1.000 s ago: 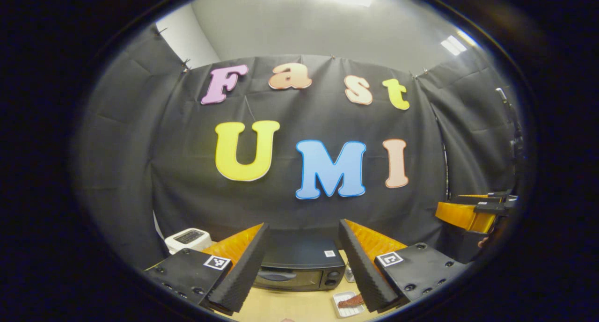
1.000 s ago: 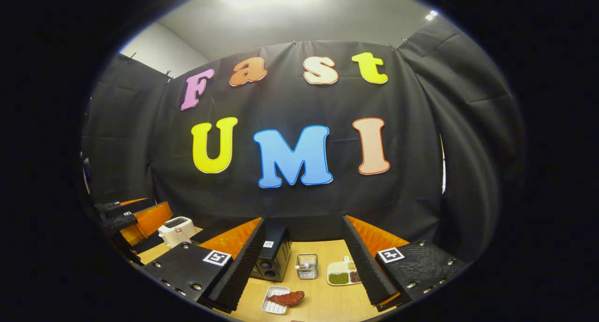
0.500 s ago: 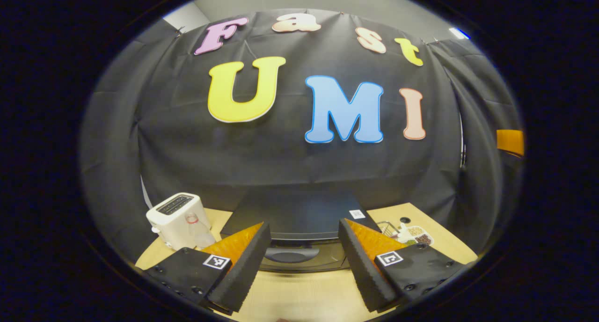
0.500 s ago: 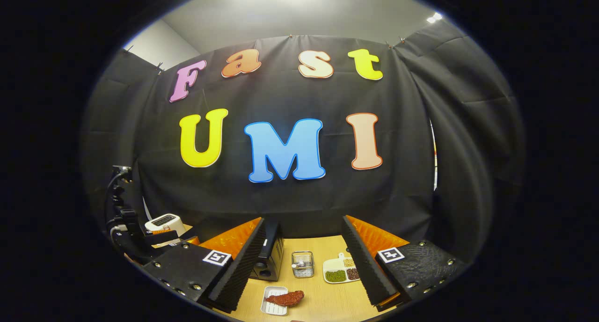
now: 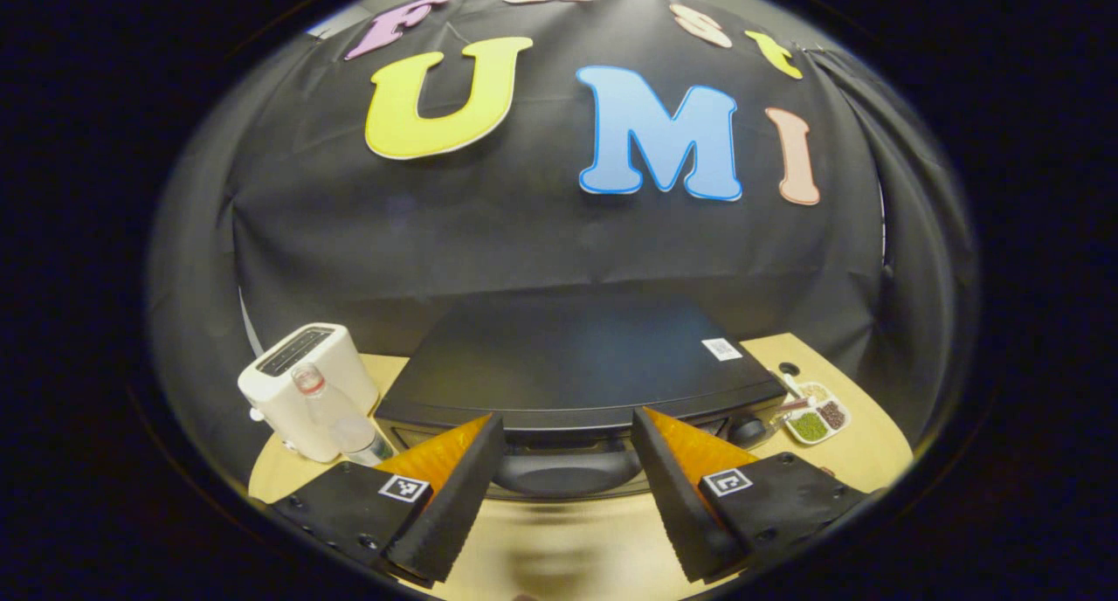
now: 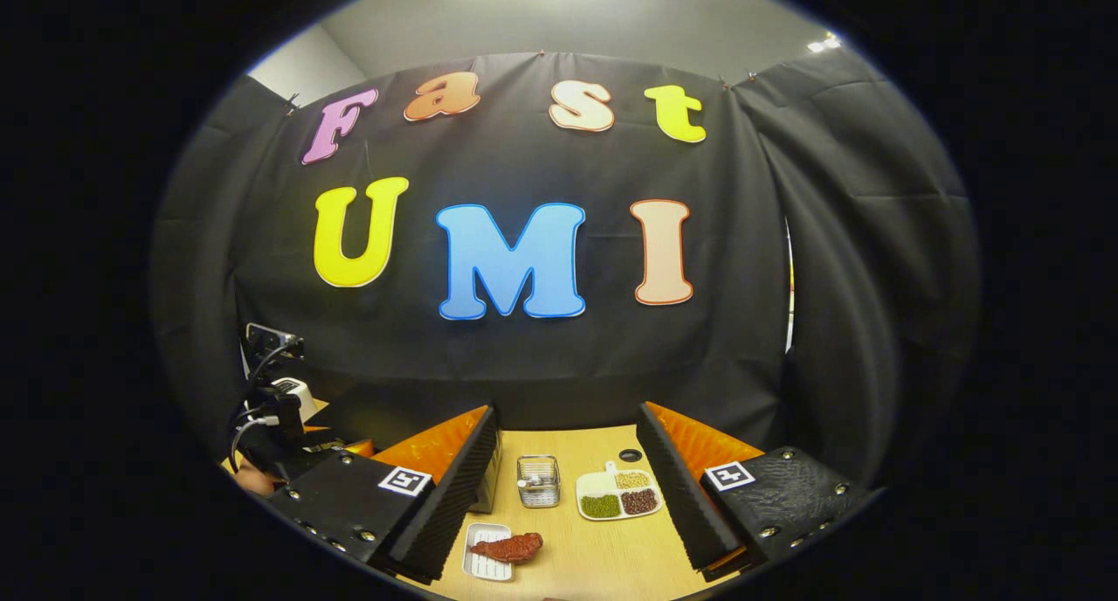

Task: Open the electric oven with the left hand, put the food in, and close the electric oven.

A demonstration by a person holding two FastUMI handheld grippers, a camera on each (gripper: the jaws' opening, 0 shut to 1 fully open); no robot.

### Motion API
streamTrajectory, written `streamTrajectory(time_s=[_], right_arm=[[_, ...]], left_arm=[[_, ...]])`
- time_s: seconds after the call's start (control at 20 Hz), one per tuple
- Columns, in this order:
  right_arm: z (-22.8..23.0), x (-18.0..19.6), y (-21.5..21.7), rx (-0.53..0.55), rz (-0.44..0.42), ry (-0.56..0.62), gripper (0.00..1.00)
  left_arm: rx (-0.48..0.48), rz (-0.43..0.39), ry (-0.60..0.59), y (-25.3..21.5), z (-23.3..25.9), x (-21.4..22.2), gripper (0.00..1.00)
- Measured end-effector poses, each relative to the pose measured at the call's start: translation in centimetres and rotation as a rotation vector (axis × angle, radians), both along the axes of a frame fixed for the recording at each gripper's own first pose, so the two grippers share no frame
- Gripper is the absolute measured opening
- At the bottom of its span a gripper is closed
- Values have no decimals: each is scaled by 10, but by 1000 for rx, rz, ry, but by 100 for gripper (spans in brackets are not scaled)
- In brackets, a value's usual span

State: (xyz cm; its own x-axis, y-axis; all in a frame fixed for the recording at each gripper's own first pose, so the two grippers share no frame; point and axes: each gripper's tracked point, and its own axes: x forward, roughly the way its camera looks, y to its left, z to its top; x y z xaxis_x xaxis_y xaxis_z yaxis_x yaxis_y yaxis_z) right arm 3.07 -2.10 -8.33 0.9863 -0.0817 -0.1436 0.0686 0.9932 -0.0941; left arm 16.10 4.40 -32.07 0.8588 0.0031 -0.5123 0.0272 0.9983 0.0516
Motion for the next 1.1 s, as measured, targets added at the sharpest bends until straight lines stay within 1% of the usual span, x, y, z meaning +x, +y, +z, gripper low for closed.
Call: streamTrajectory(time_s=[0.05,0.1,0.15,0.2,0.25,0.3,0.35,0.4,0.45,0.55,0.6,0.75,0.8,0.85,0.9,1.1], right_arm=[[0,1,1,-2,-2,1,98],[0,1,1,-3,-4,2,98],[0,1,2,-4,-8,3,98],[-1,2,1,-4,-10,2,98],[0,3,2,-3,-10,1,98],[-1,3,3,-1,-11,2,98],[-2,4,4,3,-8,6,98],[-5,4,6,4,-5,10,98],[-4,6,7,8,-2,10,98],[-5,6,12,16,8,13,98],[-7,6,12,9,9,17,98],[-10,4,14,3,20,31,98],[-11,3,14,5,21,36,98],[-12,3,14,5,22,40,98],[-13,2,15,9,26,42,98],[-6,2,23,29,46,26,98]], left_arm=[[8,-3,10,1,-6,3,98],[14,-2,17,2,-12,4,98],[28,12,31,6,-17,4,100],[41,8,18,7,-16,3,100],[56,-3,12,8,-16,4,97],[55,-6,1,6,-16,1,97],[37,1,11,6,-16,0,100],[12,15,19,7,-18,-2,100],[6,18,25,7,-18,-3,97],[24,7,25,7,-16,-7,97],[22,7,27,6,-18,-14,100],[11,7,33,5,-19,-34,100],[14,4,33,5,-22,-43,97],[14,1,32,4,-23,-50,100],[11,1,35,4,-27,-58,97],[-2,4,66,3,-39,-87,97]])
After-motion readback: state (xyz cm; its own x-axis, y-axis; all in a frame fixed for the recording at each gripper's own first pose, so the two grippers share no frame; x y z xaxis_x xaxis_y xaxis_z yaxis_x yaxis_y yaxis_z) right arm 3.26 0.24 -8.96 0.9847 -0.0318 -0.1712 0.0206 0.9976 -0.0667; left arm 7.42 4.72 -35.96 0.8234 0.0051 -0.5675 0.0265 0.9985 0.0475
